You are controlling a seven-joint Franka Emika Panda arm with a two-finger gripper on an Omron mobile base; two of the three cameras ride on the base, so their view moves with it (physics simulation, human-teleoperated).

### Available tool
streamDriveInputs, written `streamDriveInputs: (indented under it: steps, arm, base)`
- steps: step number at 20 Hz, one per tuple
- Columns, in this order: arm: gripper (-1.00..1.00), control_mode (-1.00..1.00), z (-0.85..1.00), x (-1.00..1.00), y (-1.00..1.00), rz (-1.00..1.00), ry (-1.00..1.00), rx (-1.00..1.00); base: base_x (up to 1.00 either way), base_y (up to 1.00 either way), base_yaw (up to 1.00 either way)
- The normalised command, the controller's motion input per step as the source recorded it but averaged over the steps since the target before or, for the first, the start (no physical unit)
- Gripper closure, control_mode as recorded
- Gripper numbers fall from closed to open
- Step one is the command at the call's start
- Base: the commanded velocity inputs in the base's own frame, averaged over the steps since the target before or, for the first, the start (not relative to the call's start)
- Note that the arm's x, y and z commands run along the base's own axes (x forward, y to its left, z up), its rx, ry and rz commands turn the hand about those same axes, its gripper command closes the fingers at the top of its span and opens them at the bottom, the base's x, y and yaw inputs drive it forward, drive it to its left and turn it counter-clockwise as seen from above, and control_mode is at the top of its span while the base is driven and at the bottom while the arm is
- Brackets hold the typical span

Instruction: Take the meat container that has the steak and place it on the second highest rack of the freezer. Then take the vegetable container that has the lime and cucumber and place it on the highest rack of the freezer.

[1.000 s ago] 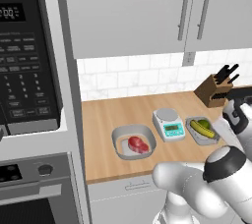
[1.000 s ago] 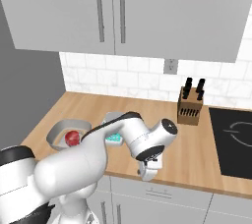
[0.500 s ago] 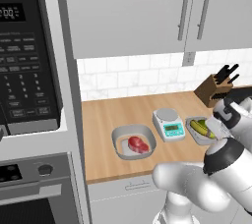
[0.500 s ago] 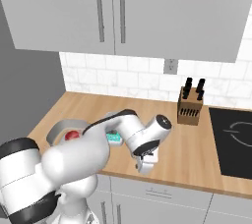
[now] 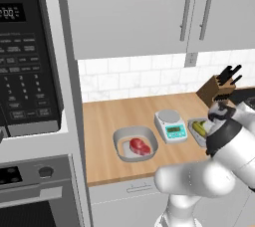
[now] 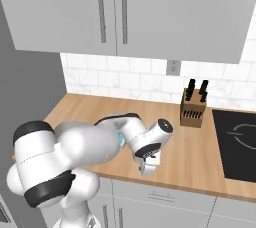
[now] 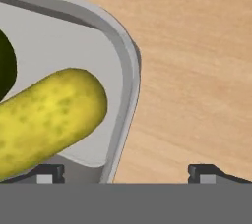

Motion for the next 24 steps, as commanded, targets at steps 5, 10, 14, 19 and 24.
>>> streamDriveInputs:
  steps: [5, 10, 14, 19, 24]
  arm:
    - [-1.0, -1.0, -0.46, 0.16, -0.05, 0.0, 0.0, 0.0]
    - [1.0, -1.0, -0.52, 0.14, 0.0, -0.01, 0.0, -0.01]
    - [1.0, -1.0, -0.21, -0.2, 0.0, 0.0, -0.09, -0.01]
    - [1.0, -1.0, 0.0, -0.14, 0.0, 0.0, -0.15, -0.07]
    - [1.0, -1.0, 0.27, -0.33, 0.01, 0.0, -0.22, -0.13]
  base:
    - [0.0, 0.0, 0.0]
    - [0.0, 0.0, 0.0]
    - [0.0, 0.0, 0.0]
    - [0.0, 0.0, 0.0]
    - [0.0, 0.0, 0.0]
